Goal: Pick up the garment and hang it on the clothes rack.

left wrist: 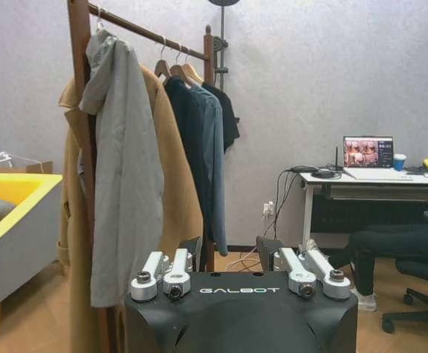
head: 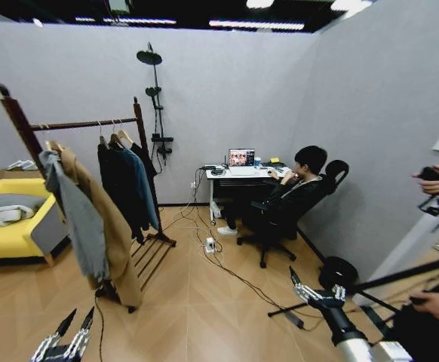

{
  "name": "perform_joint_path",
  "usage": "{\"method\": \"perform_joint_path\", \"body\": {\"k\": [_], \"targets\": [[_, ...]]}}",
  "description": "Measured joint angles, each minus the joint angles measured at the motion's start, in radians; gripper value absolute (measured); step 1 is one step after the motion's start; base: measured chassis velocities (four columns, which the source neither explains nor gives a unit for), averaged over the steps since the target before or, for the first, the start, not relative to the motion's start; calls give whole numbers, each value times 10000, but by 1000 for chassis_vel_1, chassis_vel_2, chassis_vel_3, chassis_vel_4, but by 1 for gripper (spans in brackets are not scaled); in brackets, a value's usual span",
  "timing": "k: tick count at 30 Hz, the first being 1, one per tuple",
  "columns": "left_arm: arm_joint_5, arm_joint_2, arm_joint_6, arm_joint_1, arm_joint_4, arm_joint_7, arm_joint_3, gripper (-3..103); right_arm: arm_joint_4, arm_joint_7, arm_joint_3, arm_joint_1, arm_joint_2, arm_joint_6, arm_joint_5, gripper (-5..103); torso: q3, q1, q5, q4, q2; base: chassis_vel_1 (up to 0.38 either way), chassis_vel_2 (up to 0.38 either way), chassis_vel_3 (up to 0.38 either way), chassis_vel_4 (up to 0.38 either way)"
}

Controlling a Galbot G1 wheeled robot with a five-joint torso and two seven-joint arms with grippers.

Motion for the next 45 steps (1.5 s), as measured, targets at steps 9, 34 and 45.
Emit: {"method": "perform_joint_path", "body": {"k": [9,34,45], "targets": [[0,0,0,-3,-1,-2,0,46,0,-1,0,15,0,0,0,100,7,20,-1,1,-12,9,-12,-20,8],[0,0,0,-1,0,-2,0,46,0,0,0,12,0,0,0,100,3,9,-1,-3,-5,-27,-16,-20,-25],[0,0,0,-1,0,-2,0,46,0,-1,0,12,0,0,0,100,3,11,-1,2,-6,0,0,0,0]]}}
